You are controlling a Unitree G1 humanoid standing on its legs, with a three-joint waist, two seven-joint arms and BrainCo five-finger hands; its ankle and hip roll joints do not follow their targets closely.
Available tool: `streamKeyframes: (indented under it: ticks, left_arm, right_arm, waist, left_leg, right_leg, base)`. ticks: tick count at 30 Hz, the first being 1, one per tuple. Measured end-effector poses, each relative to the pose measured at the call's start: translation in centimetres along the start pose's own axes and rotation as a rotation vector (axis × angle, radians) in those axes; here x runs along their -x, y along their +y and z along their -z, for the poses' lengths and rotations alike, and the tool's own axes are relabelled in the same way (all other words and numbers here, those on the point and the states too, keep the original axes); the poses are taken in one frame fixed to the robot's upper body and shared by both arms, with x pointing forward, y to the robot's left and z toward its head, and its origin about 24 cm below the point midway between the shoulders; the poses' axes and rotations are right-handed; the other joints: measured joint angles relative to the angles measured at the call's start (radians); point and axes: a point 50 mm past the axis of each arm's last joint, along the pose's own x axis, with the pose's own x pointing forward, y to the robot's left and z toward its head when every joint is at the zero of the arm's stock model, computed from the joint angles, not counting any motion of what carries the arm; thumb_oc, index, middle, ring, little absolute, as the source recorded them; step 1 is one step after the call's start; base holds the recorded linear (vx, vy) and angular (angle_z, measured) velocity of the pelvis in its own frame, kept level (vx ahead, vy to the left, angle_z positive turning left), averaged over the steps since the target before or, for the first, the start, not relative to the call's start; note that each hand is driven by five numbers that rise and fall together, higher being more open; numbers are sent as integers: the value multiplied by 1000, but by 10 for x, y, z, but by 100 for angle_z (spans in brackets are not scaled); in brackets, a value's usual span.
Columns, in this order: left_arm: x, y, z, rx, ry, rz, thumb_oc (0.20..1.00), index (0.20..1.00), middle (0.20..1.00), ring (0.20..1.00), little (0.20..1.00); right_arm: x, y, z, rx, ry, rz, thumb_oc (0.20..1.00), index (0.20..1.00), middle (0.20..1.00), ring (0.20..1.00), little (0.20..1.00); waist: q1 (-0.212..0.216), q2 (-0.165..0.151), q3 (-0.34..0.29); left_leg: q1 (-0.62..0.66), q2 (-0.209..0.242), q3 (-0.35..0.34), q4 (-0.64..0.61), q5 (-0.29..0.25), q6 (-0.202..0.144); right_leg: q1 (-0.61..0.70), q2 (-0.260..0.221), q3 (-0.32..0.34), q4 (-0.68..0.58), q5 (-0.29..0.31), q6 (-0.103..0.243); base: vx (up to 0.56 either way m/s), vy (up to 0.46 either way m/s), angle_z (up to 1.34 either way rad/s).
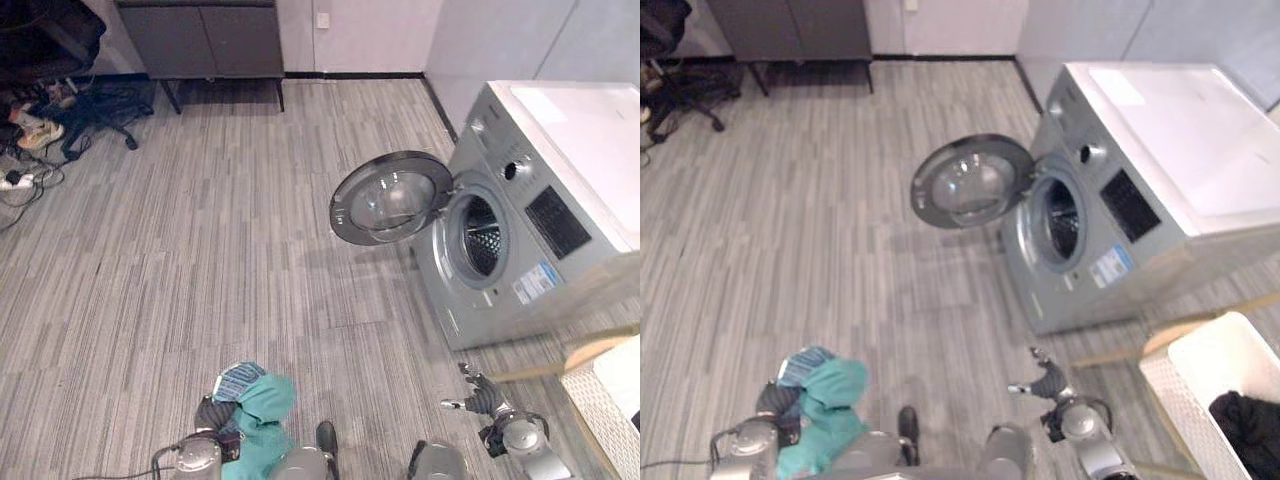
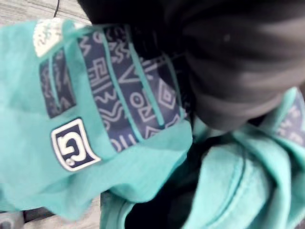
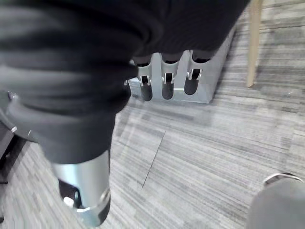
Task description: Grab the laundry basket,head to the washer,open it,put in the laundry and shut it.
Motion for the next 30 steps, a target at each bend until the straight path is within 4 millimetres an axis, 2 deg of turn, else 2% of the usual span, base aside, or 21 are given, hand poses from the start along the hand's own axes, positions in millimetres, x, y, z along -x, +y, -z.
streamKeyframes:
  ticks: [1, 2, 5, 10, 12, 13, 14, 15, 16, 17, 19, 20, 21, 23, 24, 25, 26, 27, 28, 29, 30]
  left_arm:
    - [0, 2, 0, -7, 2, -5, 200, 200, 200, 200, 200]
    - [-2, -1, -4, -8, -8, 8, 200, 200, 200, 200, 200]
    - [-3, -7, -9, 1, -27, 23, 200, 200, 200, 200, 200]
    - [-2, -16, -6, 0, -18, 54, 200, 200, 200, 200, 200]
    - [0, -24, -6, -28, -29, 94, 200, 200, 200, 200, 200]
    - [3, -27, -5, -61, -34, 118, 200, 200, 200, 200, 200]
    - [4, -34, -2, -60, -26, 137, 200, 200, 200, 200, 200]
    - [5, -40, 1, -60, -14, 161, 200, 200, 200, 200, 200]
    - [8, -44, 5, -73, -3, 188, 200, 200, 200, 200, 200]
    - [8, -52, 2, -59, -18, 213, 200, 200, 200, 200, 200]
    - [9, -59, 3, -39, -15, 225, 200, 200, 200, 200, 200]
    - [9, -63, 1, -56, -22, 248, 200, 200, 200, 200, 200]
    - [6, -62, -6, -79, -43, 257, 200, 200, 200, 200, 200]
    - [2, -59, -23, -107, -98, 262, 200, 200, 200, 200, 200]
    - [1, -58, -31, -112, -128, 260, 200, 200, 200, 200, 200]
    - [2, -64, -31, -103, -134, 274, 200, 200, 200, 200, 200]
    - [5, -70, -30, -121, -149, 304, 200, 200, 200, 200, 200]
    - [5, -70, -30, -121, -150, 306, 200, 200, 200, 200, 200]
    - [6, -72, -28, -122, -144, 308, 200, 200, 200, 200, 200]
    - [7, -75, -31, -110, -159, 314, 200, 200, 200, 200, 200]
    - [5, -68, -27, -126, -140, 295, 200, 200, 200, 200, 200]
  right_arm:
    - [-3, -1, -10, -3, -36, 5, 1000, 1000, 1000, 1000, 1000]
    - [-2, -2, -9, 1, -38, 6, 1000, 1000, 1000, 1000, 1000]
    - [2, -3, -2, 9, -16, 4, 1000, 1000, 1000, 1000, 1000]
    - [6, 1, 12, 4, 42, -7, 1000, 1000, 1000, 1000, 1000]
    - [7, 0, 12, 8, 45, -7, 1000, 1000, 1000, 1000, 1000]
    - [8, 1, 14, 6, 48, -11, 1000, 1000, 1000, 1000, 1000]
    - [5, -2, 13, 9, 49, -4, 1000, 1000, 1000, 1000, 1000]
    - [3, -3, 14, 5, 60, -1, 1000, 1000, 1000, 1000, 1000]
    - [7, -3, 18, -3, 65, 5, 1000, 1000, 1000, 1000, 1000]
    - [9, -7, 21, 4, 68, 13, 1000, 1000, 1000, 1000, 1000]
    - [4, -17, 12, 3, 38, 41, 1000, 1000, 1000, 1000, 1000]
    - [1, -20, 2, 8, -8, 54, 1000, 1000, 1000, 1000, 1000]
    - [-1, -20, -3, 5, -23, 54, 1000, 1000, 1000, 1000, 1000]
    - [-3, -20, -9, 1, -38, 57, 1000, 1000, 1000, 1000, 1000]
    - [-4, -22, -11, 1, -47, 67, 1000, 1000, 1000, 1000, 1000]
    - [0, -26, -5, 31, -34, 74, 1000, 1000, 1000, 1000, 1000]
    - [5, -34, 10, 65, 25, 80, 1000, 1000, 1000, 1000, 1000]
    - [6, -30, 12, 70, 27, 66, 1000, 1000, 1000, 1000, 1000]
    - [8, -35, 18, 88, 51, 74, 1000, 1000, 1000, 1000, 1000]
    - [10, -32, 23, 92, 72, 58, 1000, 1000, 1000, 1000, 1000]
    - [8, -21, 23, 59, 73, 43, 1000, 1000, 1000, 1000, 1000]
  waist:
    - [-27, 18, 15]
    - [-41, 19, 15]
    - [-65, 10, 11]
    - [-77, 15, 14]
    - [-76, 36, 0]
    - [-72, 25, -12]
    - [-71, 42, -10]
    - [-79, 43, -18]
    - [-76, 41, -45]
    - [-88, 55, -65]
    - [-81, 83, -65]
    - [-72, 76, -70]
    - [-80, 51, -72]
    - [-76, -16, -48]
    - [-79, -33, -37]
    - [-112, 4, -35]
    - [-97, 44, -43]
    - [-109, 54, -47]
    - [-101, 98, -48]
    - [-94, 111, -43]
    - [-92, 84, -46]
  left_leg:
    - [24, 11, -11, -12, 19, -11]
    - [42, -1, -25, -21, 8, -23]
    - [81, -41, -37, -37, -44, -51]
    - [202, -75, -56, -46, -110, -49]
    - [260, -66, -57, -61, -155, -90]
    - [279, -76, -62, -51, -155, -90]
    - [285, -65, -66, 0, -166, -109]
    - [259, -56, -66, 116, -171, -122]
    - [211, -47, -61, 235, -178, -140]
    - [184, -36, -65, 334, -156, -184]
    - [97, 19, -13, 588, -62, -187]
    - [7, 46, -27, 763, -59, -185]
    - [-53, 44, -34, 774, -120, -185]
    - [-118, 19, -59, 599, -189, -163]
    - [-158, 24, -124, 411, -185, -160]
    - [-214, 79, -168, 256, 13, -189]
    - [-218, 55, -332, 103, 64, -212]
    - [-225, 49, -352, 76, 81, -213]
    - [-202, 46, -412, 22, 86, -208]
    - [-171, 69, -399, 11, 163, -176]
    - [-141, 53, -370, -1, 161, -162]
  right_leg:
    - [-17, 99, 3, -95, -23, -29]
    - [-45, 115, -36, -132, -23, -28]
    - [-127, 133, -111, -272, 10, -6]
    - [-122, 150, -271, -514, 50, 11]
    - [-96, 145, -392, -422, 29, -28]
    - [-54, 159, -400, -446, 28, -67]
    - [-16, 182, -360, -460, 83, -150]
    - [6, 182, -319, -469, 97, -173]
    - [39, 186, -299, -513, 140, -232]
    - [80, 216, -274, -532, 206, -250]
    - [111, 259, -268, -488, 136, -277]
    - [141, 273, -170, -518, 120, -274]
    - [156, 272, -129, -539, 120, -273]
    - [207, 252, -38, -592, 133, -254]
    - [270, 248, 28, -632, 150, -227]
    - [333, 273, 44, -636, 108, -178]
    - [347, 287, 137, -592, 58, -153]
    - [353, 288, 161, -588, 48, -152]
    - [359, 300, 206, -557, 13, -113]
    - [352, 324, 220, -516, -32, -92]
    - [353, 295, 238, -490, -57, -62]
  base:
    - [222, 32, 36]
    - [476, 23, 47]
    - [374, -20, 31]
    - [392, -65, 29]
    - [350, -143, 19]
    - [339, -173, 0]
    - [195, -123, 0]
    - [168, -148, 12]
    - [271, -203, 24]
    - [355, -245, -6]
    - [197, -71, -90]
    - [202, 29, -136]
    - [272, 64, -130]
    - [142, 70, -122]
    - [181, 74, -188]
    - [280, 125, -263]
    - [285, 125, -217]
    - [242, 172, -198]
    - [90, 91, -160]
    - [90, 91, -164]
    - [0, 0, -132]
